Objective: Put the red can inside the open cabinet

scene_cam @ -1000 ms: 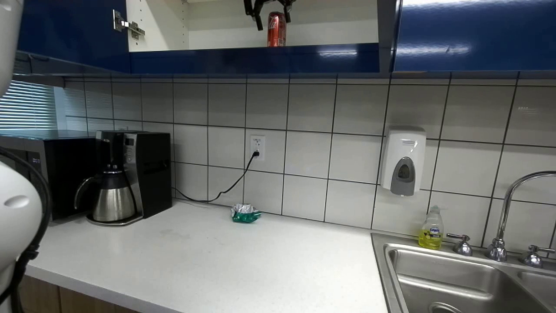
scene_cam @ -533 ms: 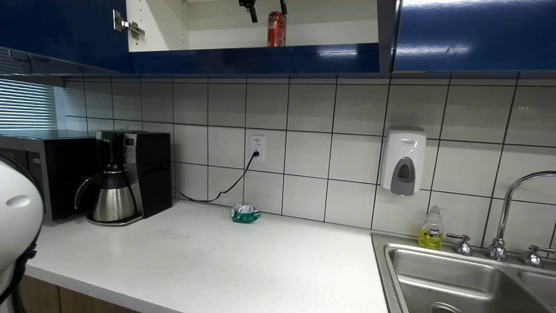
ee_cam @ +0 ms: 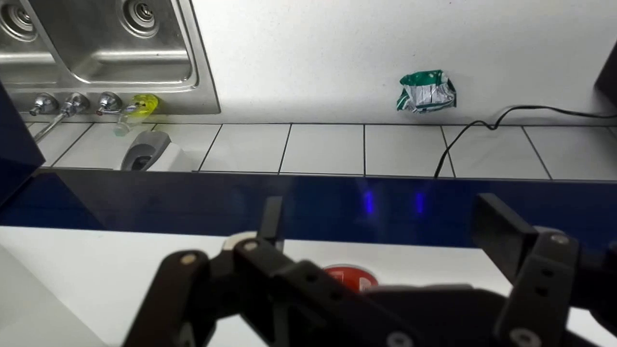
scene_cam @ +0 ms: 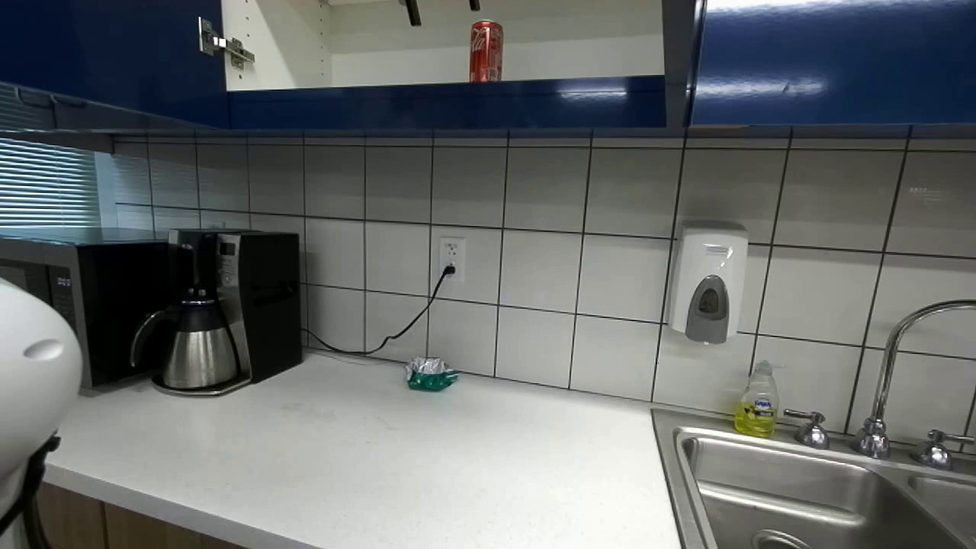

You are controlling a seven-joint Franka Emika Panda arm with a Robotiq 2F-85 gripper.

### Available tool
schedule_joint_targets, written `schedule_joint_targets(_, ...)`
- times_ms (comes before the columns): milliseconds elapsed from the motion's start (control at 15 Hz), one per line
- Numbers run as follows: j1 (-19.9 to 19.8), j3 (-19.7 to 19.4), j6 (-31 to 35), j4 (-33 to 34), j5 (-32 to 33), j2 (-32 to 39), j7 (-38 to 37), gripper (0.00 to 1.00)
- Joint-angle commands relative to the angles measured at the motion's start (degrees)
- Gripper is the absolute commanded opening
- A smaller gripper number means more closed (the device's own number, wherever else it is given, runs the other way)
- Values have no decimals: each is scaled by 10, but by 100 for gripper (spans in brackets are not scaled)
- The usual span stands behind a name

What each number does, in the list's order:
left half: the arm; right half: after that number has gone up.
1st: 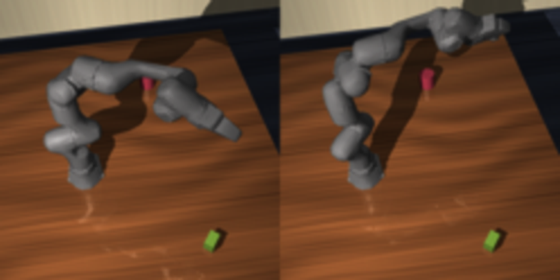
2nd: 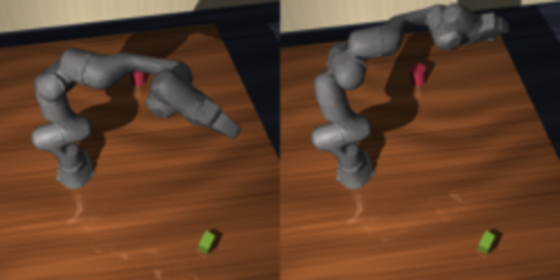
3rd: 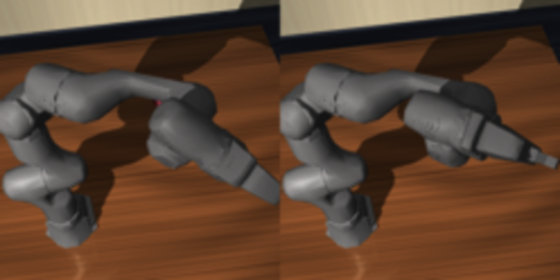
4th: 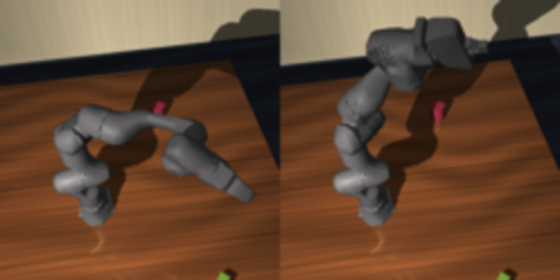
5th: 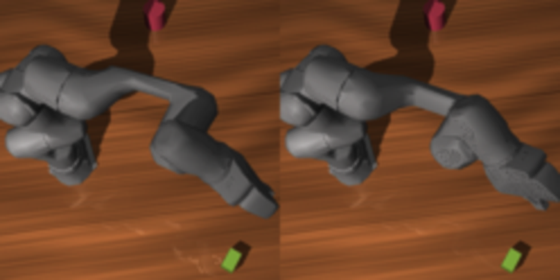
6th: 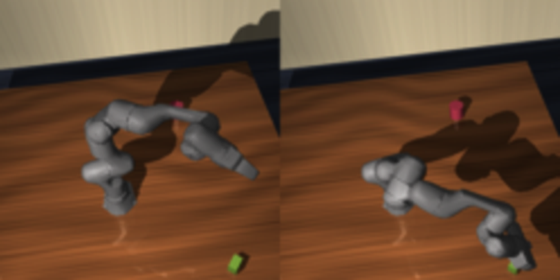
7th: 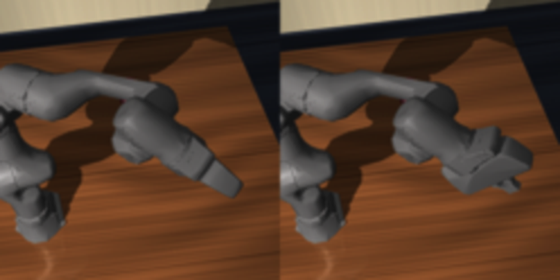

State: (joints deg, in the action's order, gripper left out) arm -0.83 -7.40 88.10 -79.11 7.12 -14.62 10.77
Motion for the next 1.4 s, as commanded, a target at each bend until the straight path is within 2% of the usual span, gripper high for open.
schedule_joint_targets(0, 4, 6, 49, -144, 18, -90, 21, 100)
schedule_joint_targets(533, -3, 10, 151, -413, 18, -185, 35, 100)
schedule_joint_targets(867, -11, 8, 217, -539, 40, -199, 24, 100)
schedule_joint_targets(1000, -16, 8, 234, -569, 48, -202, 17, 100)
schedule_joint_targets(1067, -8, 6, 215, -534, 33, -177, 24, 100)
schedule_joint_targets(1333, -11, 5, 225, -558, 37, -184, 23, 100)
